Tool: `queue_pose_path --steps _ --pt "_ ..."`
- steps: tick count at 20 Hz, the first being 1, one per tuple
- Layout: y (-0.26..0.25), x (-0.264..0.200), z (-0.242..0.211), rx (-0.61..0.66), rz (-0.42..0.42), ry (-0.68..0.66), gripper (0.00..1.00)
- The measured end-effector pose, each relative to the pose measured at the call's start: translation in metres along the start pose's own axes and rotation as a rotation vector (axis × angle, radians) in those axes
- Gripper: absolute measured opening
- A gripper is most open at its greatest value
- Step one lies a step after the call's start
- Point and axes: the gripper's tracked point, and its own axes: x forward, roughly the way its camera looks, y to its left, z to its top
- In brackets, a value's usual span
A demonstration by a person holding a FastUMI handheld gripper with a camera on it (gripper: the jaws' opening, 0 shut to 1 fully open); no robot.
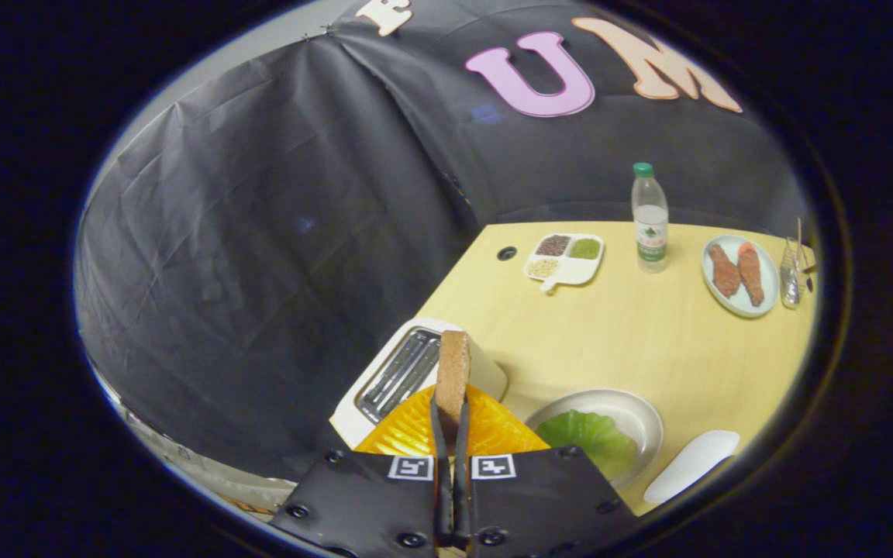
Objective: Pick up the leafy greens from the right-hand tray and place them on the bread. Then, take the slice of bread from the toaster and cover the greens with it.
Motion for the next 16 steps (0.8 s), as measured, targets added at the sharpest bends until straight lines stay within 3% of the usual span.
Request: queue_pose_path --steps 8,16 --pt "-0.051 0.001 -0.032 0.102 -0.075 0.014 0.04" --pt "-0.087 0.013 -0.073 0.2 -0.099 0.056 0.04"
